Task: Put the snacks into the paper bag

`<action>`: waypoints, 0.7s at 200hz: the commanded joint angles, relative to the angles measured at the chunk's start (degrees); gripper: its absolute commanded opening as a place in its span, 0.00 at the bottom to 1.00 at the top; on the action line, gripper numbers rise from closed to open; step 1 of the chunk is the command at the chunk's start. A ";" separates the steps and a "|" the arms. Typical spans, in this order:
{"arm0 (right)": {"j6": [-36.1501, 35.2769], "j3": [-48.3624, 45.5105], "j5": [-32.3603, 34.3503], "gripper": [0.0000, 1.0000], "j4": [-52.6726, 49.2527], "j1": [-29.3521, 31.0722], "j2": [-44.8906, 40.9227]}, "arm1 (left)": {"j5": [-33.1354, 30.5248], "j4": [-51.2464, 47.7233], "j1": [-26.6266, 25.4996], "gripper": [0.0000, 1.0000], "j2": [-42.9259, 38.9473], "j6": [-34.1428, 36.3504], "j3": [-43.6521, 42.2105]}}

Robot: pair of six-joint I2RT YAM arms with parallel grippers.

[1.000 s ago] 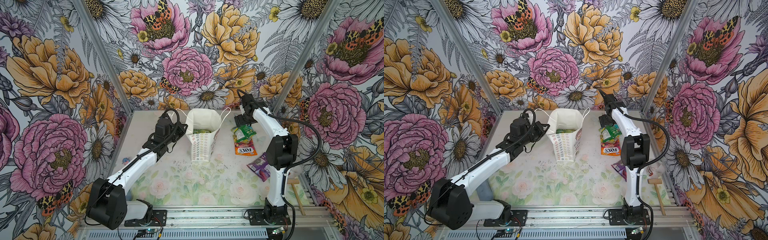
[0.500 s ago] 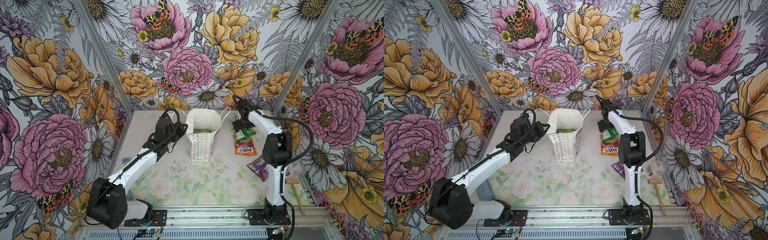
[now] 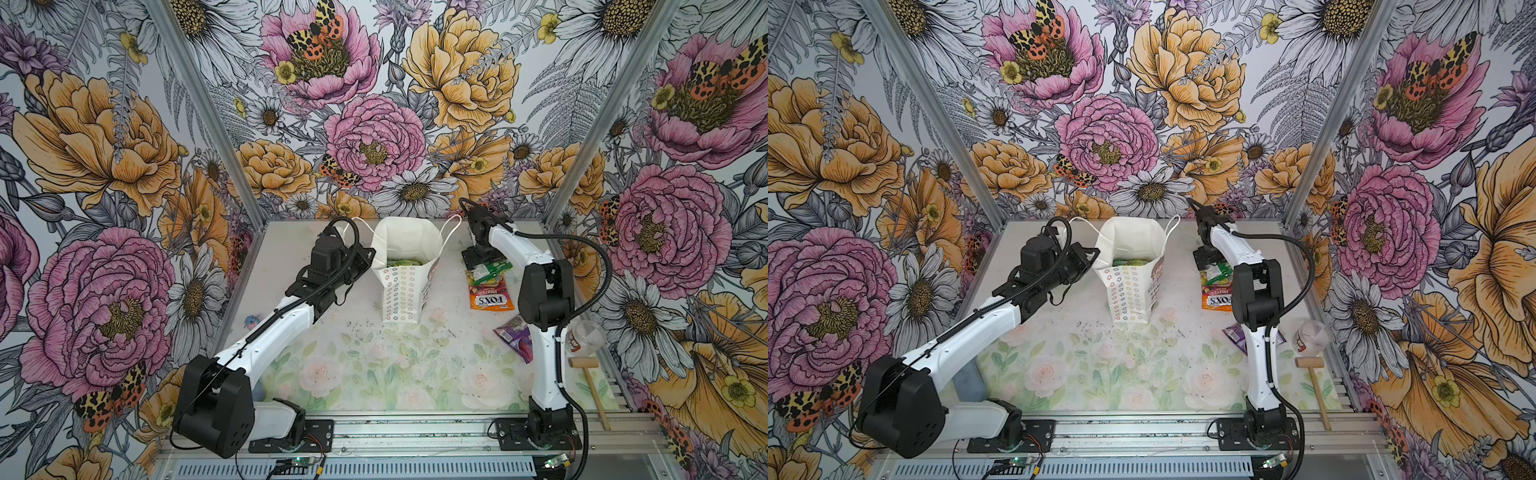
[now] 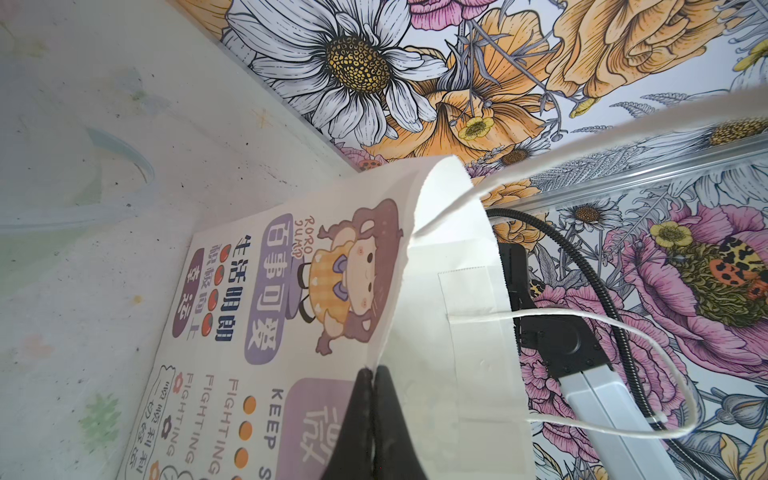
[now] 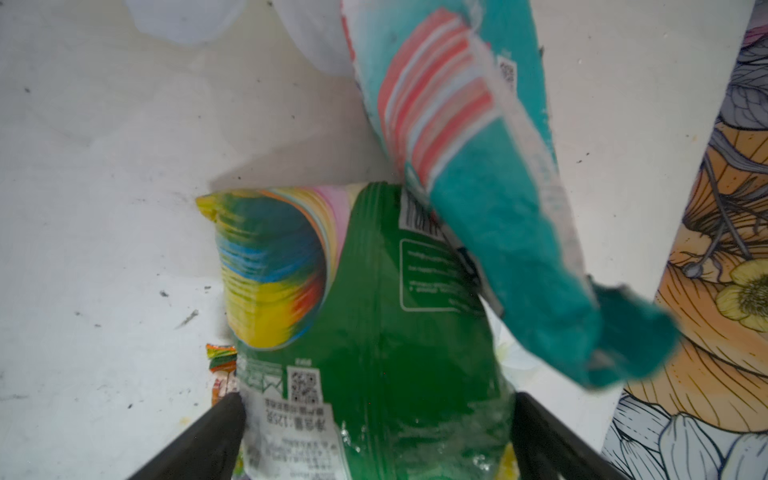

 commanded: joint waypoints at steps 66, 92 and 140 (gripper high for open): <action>0.40 -1.85 3.38 1.00 0.17 0.83 1.99 | -0.39 0.10 0.02 0.00 0.44 0.71 0.83; -0.92 -3.57 2.04 1.00 0.08 1.20 1.62 | -0.32 0.18 0.09 0.00 0.44 0.63 0.74; -1.61 -5.82 2.74 1.00 0.08 1.36 0.91 | -0.23 0.36 0.09 0.00 0.69 0.53 0.66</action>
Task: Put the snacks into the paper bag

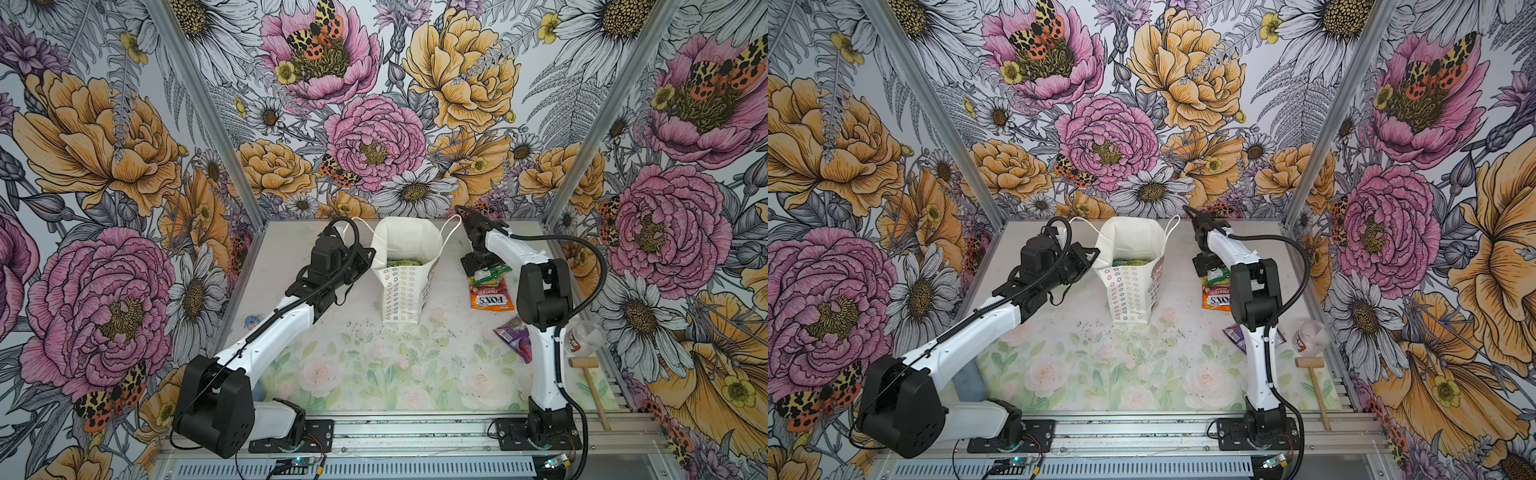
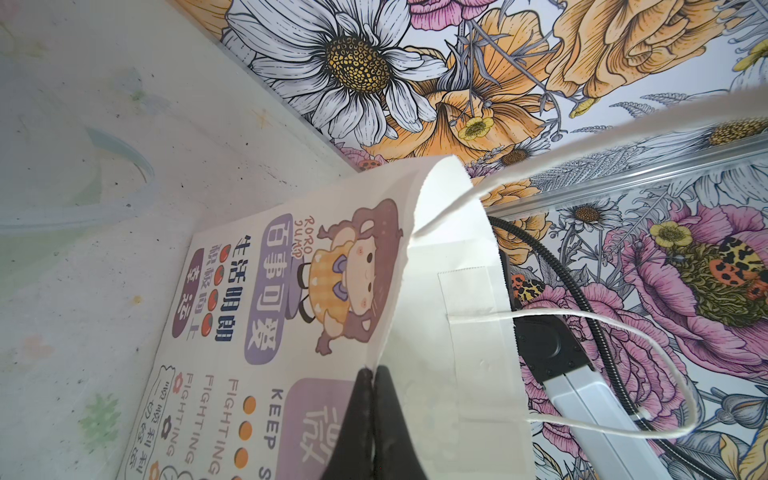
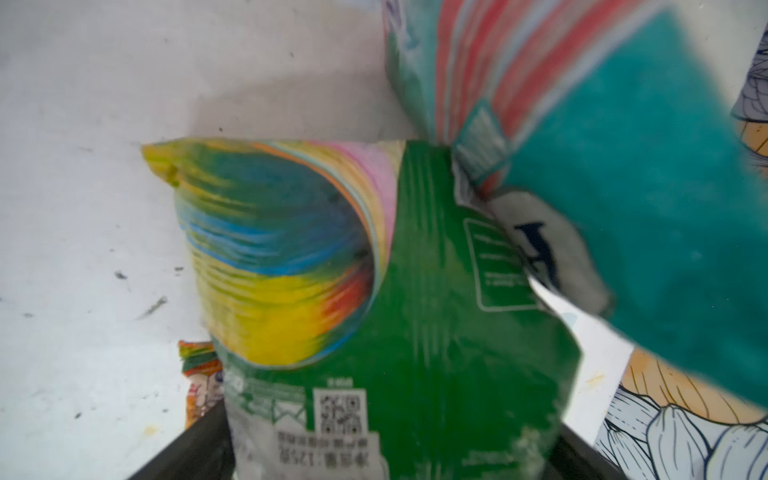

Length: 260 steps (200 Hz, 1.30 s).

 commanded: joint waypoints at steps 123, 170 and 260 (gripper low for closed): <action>-0.16 -0.62 -2.09 0.66 -1.41 0.09 -0.77 | -0.23 0.67 -0.02 0.00 0.57 0.36 0.31; 0.19 -1.25 -4.11 0.47 -1.43 -0.12 -2.50 | -0.04 0.84 0.06 0.00 0.69 0.36 0.31; 0.72 -3.05 -10.28 0.33 -1.43 -0.32 -8.82 | 0.03 1.11 -0.13 0.00 0.68 0.18 0.22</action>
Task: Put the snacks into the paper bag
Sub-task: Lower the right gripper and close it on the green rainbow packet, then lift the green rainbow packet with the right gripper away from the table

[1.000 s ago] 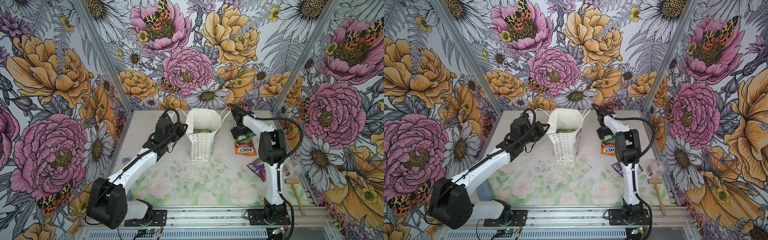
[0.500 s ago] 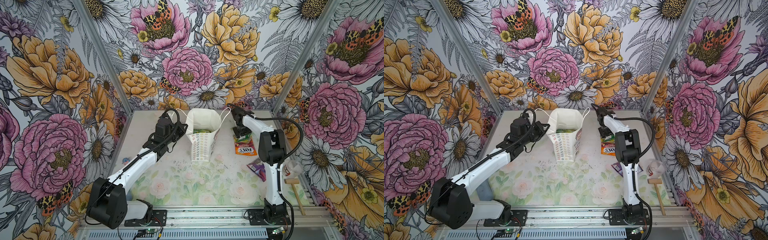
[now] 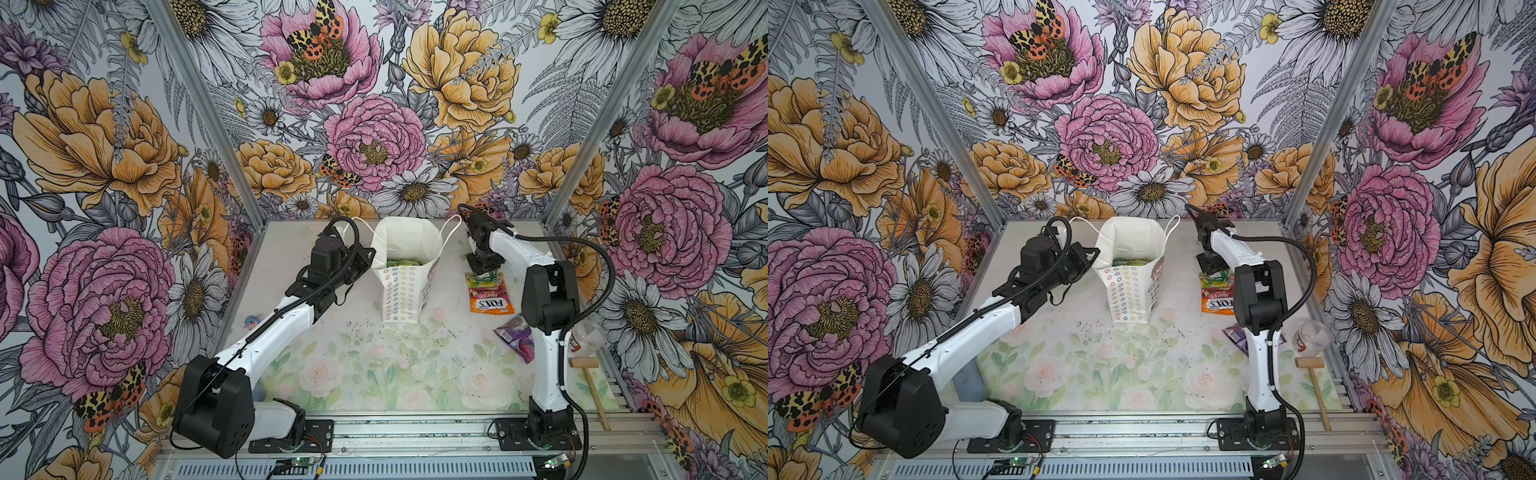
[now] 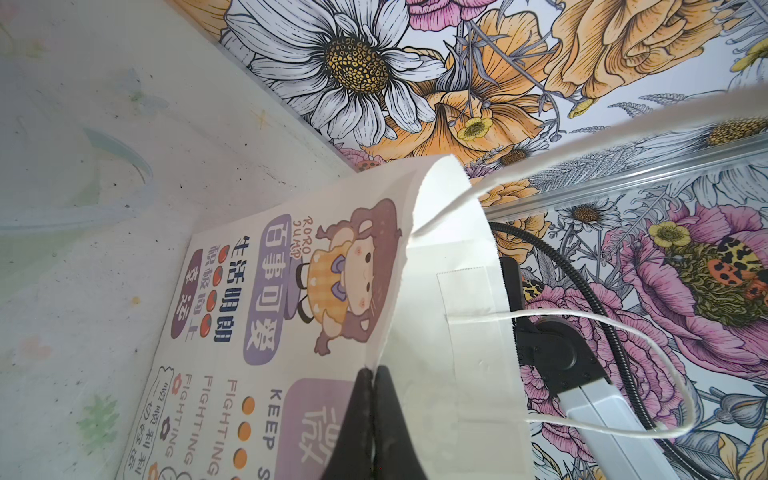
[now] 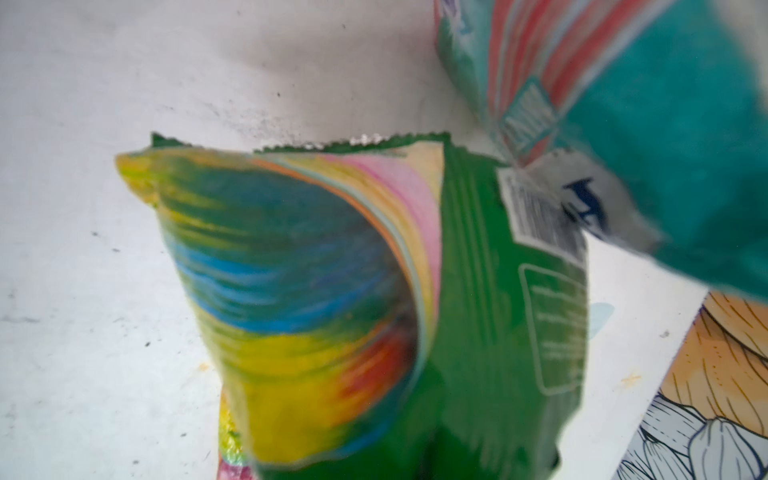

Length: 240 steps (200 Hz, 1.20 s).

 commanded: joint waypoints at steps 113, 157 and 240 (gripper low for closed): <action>1.55 -0.40 -13.88 0.23 -1.08 -1.02 -12.42 | 0.21 0.84 -0.20 0.00 0.52 0.20 0.48; 1.45 1.33 -15.53 0.20 -2.66 -1.25 -14.79 | 0.30 0.84 -0.11 0.00 0.51 0.23 0.48; 2.64 9.56 -20.82 0.13 -5.90 -1.41 -19.04 | 0.74 1.12 0.24 0.00 0.53 0.20 0.39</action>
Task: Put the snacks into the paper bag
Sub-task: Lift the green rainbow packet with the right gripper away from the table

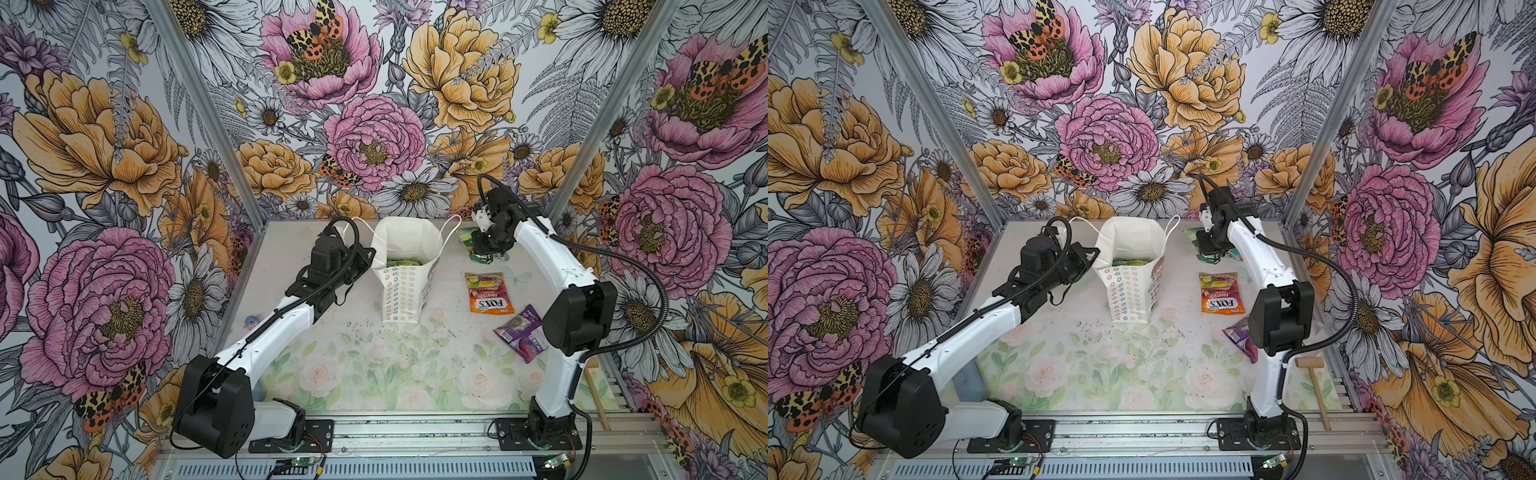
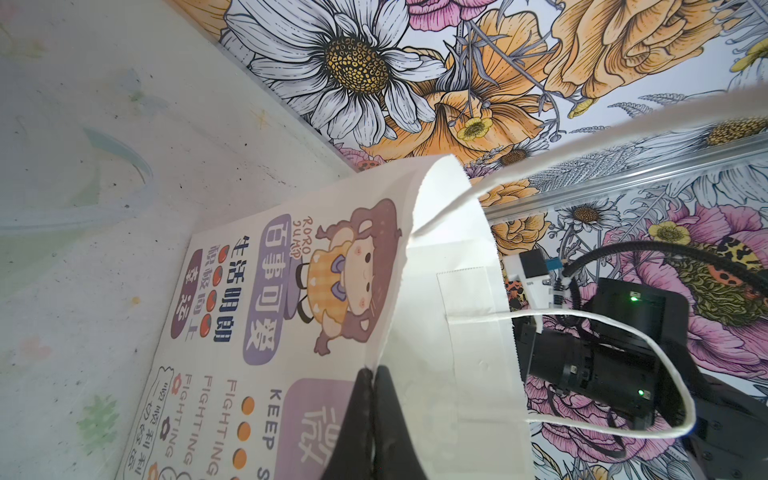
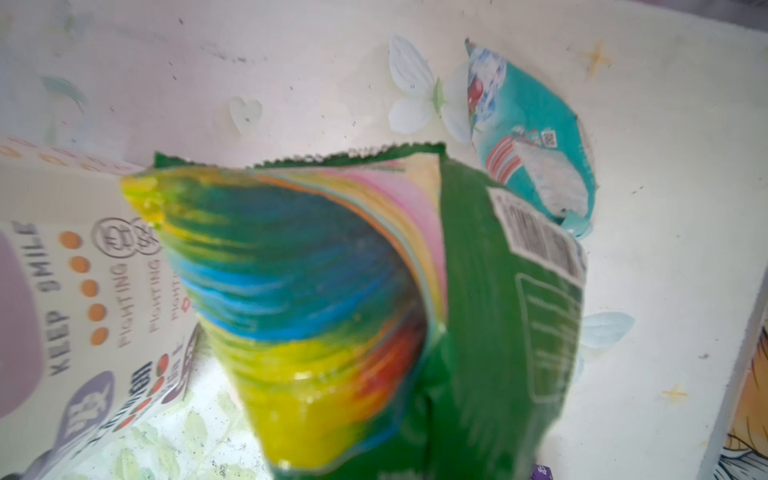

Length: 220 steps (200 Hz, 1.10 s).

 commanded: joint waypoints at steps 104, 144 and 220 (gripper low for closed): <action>3.56 11.20 -3.80 0.00 -0.63 -0.22 -11.63 | 0.98 1.65 0.38 0.00 0.26 0.03 -0.13; 4.82 14.06 -5.32 0.00 -0.54 0.20 -13.70 | 0.98 1.74 0.42 0.00 0.09 0.03 -0.35; 7.23 20.29 -10.39 0.00 0.01 2.23 -17.25 | 1.11 2.03 0.49 0.00 -0.34 -0.15 -0.75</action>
